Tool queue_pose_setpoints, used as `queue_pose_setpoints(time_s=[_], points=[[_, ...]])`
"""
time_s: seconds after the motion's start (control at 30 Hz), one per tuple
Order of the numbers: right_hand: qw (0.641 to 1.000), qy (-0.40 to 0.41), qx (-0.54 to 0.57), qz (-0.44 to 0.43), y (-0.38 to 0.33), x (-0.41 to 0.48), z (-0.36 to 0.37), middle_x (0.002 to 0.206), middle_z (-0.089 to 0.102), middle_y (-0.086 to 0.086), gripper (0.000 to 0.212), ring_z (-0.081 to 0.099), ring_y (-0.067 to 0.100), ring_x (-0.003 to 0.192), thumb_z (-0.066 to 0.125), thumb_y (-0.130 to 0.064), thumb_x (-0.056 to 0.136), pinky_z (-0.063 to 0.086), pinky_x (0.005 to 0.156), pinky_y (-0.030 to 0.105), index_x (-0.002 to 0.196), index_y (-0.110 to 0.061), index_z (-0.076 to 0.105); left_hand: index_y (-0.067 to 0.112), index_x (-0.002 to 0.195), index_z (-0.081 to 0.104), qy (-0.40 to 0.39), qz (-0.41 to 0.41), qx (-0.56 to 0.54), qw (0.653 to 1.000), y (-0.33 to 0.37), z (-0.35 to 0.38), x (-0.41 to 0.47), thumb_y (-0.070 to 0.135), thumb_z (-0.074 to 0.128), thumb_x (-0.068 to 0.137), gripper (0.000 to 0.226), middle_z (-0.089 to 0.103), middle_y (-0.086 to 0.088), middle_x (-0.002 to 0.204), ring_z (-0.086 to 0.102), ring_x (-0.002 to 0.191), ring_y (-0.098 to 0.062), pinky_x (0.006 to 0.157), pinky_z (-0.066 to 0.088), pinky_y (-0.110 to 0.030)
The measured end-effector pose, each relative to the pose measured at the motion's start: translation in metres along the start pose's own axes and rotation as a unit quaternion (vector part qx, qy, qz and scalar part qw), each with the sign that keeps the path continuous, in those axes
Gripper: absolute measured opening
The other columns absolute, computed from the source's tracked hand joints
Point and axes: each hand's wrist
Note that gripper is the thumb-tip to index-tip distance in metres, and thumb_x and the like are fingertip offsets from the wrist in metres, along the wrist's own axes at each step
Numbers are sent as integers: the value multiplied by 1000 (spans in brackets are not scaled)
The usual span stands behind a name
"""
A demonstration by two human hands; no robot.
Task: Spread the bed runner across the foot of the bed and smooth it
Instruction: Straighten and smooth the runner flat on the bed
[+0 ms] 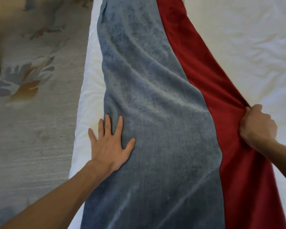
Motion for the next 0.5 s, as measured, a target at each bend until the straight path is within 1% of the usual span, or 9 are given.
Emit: queue_pose_setpoints(time_s=[0.07, 0.13, 0.2, 0.27, 0.37, 0.43, 0.5], points=[[1000, 0, -10, -10, 1, -2, 0, 85, 56, 37, 28, 54, 51, 75, 24, -33, 101, 32, 62, 44, 87, -10, 30, 36, 142, -24, 0, 5, 4, 1000, -4, 1, -1, 80, 0, 76, 83, -13, -10, 157, -7, 144, -29, 111, 0, -61], [1000, 9, -17, -16, -2, -6, -2, 84, 56, 36, 27, 55, 51, 73, 26, -32, 101, 33, 60, 44, 86, -11, 30, 33, 142, -26, -1, 7, 7, 1000, -6, 1, -2, 80, 0, 75, 86, -12, -10, 157, -6, 144, -29, 112, 0, -61], [999, 21, -16, -19, -6, -11, -6, 90, 56, 35, 27, 56, 51, 76, 29, -30, 101, 37, 62, 46, 88, -7, 35, 28, 145, -22, 1, 4, 11, 1000, -6, 1, -3, 79, 3, 76, 89, -12, -10, 157, -6, 144, -29, 112, 0, -62], [999, 30, -18, -24, -11, -16, -11, 99, 52, 34, 31, 55, 52, 86, 34, -29, 99, 43, 70, 52, 98, 1, 43, 23, 147, -15, 10, 4, 26, 1000, -4, 0, -3, 78, 4, 76, 92, -11, -13, 157, -8, 144, -30, 110, -4, -63], [997, 43, -52, -41, -15, -25, -14, 106, 49, 33, 33, 49, 49, 95, 41, -25, 95, 42, 77, 54, 110, 4, 45, 22, 149, -6, 39, 34, 44, 998, 5, -4, -2, 76, 6, 77, 91, -11, -15, 157, -11, 144, -30, 108, -10, -62], [997, 31, -59, -46, -15, -27, -13, 106, 51, 31, 31, 50, 48, 94, 39, -25, 97, 41, 75, 53, 110, 3, 44, 26, 149, -6, 38, 62, 38, 997, 11, -5, -1, 75, 5, 79, 86, -11, -13, 157, -11, 144, -30, 111, -9, -61], [999, 11, -31, -31, -13, -26, -12, 101, 56, 30, 28, 55, 47, 87, 33, -27, 99, 40, 69, 48, 102, -1, 42, 29, 149, -9, 30, 71, 35, 996, 16, -4, 1, 74, 2, 79, 83, -12, -12, 157, -12, 144, -30, 112, -7, -59]])
Point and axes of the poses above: each hand's wrist, its own x-axis towards the middle knuckle, its own z-axis out of the palm, y = z × x
